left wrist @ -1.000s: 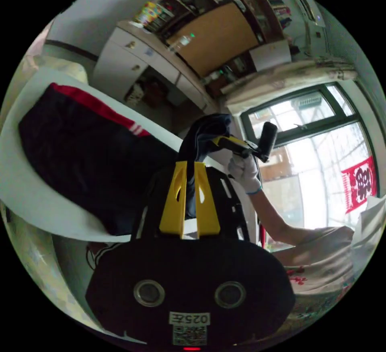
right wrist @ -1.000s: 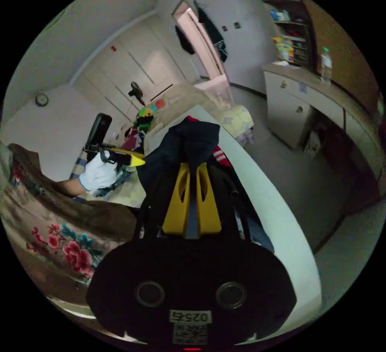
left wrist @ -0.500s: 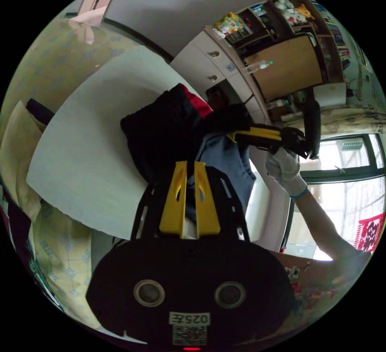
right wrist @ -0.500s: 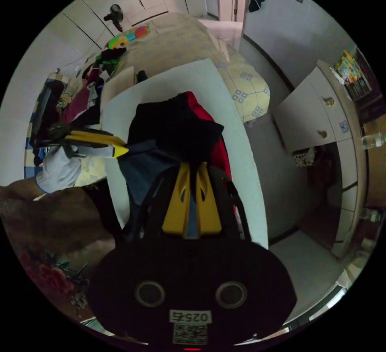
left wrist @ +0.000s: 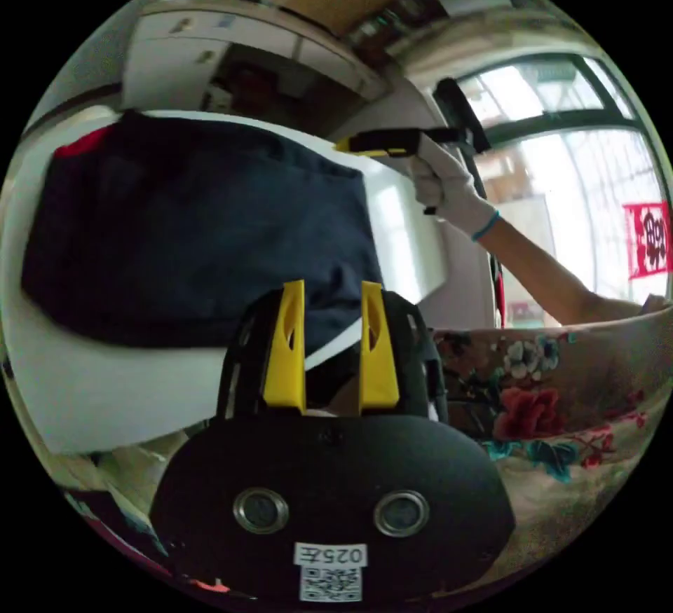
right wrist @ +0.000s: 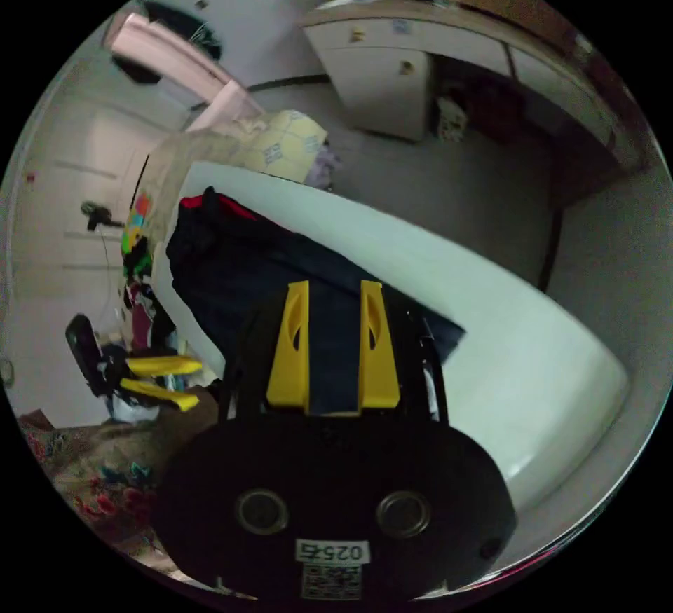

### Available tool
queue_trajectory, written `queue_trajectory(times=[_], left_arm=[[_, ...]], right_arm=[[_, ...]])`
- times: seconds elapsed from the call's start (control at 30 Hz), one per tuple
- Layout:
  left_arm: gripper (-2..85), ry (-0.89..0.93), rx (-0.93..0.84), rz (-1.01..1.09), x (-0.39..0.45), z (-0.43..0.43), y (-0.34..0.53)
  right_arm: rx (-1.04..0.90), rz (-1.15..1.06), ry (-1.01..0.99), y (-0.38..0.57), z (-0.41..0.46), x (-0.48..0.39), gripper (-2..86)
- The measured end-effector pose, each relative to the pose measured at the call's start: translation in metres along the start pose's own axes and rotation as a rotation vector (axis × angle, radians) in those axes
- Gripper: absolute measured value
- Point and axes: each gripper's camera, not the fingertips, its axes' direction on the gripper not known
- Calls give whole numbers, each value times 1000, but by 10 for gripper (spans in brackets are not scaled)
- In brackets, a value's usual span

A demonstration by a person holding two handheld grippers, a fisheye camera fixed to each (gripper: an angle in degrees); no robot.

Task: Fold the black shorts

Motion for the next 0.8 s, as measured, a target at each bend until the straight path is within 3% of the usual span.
queue_trajectory(times=[0.17,0.27,0.4,0.47,0.6,0.67,0.8], left_arm=[[119,-53,-336,295,127,169,-39],[127,-168,-410,313,154,230,-39],[123,-239,-453,197,149,276,-39],[69,-398,-427,144,150,291,-39],[24,-552,-473,131,165,314,-39],[-2,-619,-495,169,173,327,-36],[-13,-614,-483,191,186,323,-29]], right_arm=[[76,370,-170,92,12,120,111],[145,421,-291,107,25,152,116],[83,384,-239,89,49,160,96],[110,354,-150,83,52,160,78],[97,339,-160,83,60,171,55],[37,298,-240,84,70,184,35],[140,422,-459,110,65,234,14]])
